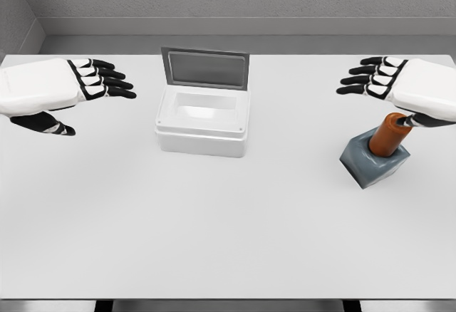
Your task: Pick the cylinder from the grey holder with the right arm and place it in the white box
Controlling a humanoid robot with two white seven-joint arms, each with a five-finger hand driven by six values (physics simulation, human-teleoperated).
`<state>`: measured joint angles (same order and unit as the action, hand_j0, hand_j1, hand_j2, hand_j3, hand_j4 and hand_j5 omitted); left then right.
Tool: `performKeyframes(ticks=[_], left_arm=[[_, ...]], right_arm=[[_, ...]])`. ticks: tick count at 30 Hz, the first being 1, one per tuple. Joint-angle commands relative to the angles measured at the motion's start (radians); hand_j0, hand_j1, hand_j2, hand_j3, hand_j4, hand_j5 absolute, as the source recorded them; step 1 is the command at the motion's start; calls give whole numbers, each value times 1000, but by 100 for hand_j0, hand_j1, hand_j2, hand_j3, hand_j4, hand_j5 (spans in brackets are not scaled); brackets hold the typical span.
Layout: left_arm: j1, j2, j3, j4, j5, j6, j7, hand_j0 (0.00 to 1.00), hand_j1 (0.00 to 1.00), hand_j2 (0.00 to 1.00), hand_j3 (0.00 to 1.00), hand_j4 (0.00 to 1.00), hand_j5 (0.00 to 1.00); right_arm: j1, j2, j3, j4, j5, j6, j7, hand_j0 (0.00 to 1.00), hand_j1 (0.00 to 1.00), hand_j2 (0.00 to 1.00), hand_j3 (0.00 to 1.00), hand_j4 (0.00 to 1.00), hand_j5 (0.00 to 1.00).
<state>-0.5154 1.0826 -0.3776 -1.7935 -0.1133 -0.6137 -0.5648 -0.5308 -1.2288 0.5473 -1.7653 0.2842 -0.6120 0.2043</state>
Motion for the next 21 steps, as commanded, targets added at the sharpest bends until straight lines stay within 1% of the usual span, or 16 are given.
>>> performKeyframes(ticks=[1,5,6,7,8,9,10,12,13,15,16,17,18,19,20,21], left_arm=[[0,0,0,-1,6,3,0,100,100,100,100,100,100],[0,0,0,0,4,3,0,100,100,100,100,100,100],[0,0,0,0,4,3,0,100,100,100,100,100,100],[0,0,0,3,4,3,0,100,100,100,100,100,100],[0,0,0,6,0,3,0,100,100,100,100,100,100],[0,0,5,14,-9,3,0,100,100,100,100,100,100],[-5,0,9,55,-16,3,-1,100,100,100,100,100,100],[-43,0,9,115,-31,3,-1,100,100,100,100,100,100],[-58,-9,6,135,-40,3,0,100,100,100,100,100,100],[-83,-62,0,172,-103,3,0,100,100,100,100,100,100],[-86,-78,-4,172,-134,3,0,100,100,100,100,100,100],[-94,-89,-14,174,-144,3,0,100,100,100,100,100,100],[-121,-96,-41,175,-146,3,0,100,100,100,100,100,100],[-164,-110,-72,177,-158,3,0,100,100,100,100,100,100],[-184,-121,-83,177,-183,3,-1,100,100,100,100,100,100],[-189,-133,-87,192,-190,3,0,100,100,100,100,100,100]], right_arm=[[0,-11,0,0,-8,1,-3,100,100,100,100,100,100],[-20,-21,6,0,-17,1,-14,100,100,100,100,100,100],[-23,-23,5,0,-17,1,-8,100,100,100,100,100,100],[-47,-41,6,0,-8,1,17,100,100,100,100,100,100],[-63,-54,5,0,-14,1,125,100,100,100,100,100,100],[-75,-44,2,3,-16,1,268,100,100,100,100,100,100],[-84,-37,2,3,-17,1,334,100,100,100,100,100,100],[-89,-32,5,4,-19,1,407,100,100,100,100,100,100],[-91,-32,6,4,-19,1,407,100,100,100,100,100,100],[-91,-32,8,4,-16,1,407,100,100,100,100,100,100],[-91,-31,8,4,-14,1,407,100,100,100,100,100,100],[-92,-29,10,3,-13,1,407,100,100,100,100,100,100],[-98,-9,11,4,-8,1,407,100,100,100,100,100,100],[-98,3,16,4,-3,1,407,100,100,100,100,100,100],[-100,8,17,12,6,1,407,100,100,100,100,100,100],[-100,31,17,29,26,1,407,100,100,100,100,100,100]])
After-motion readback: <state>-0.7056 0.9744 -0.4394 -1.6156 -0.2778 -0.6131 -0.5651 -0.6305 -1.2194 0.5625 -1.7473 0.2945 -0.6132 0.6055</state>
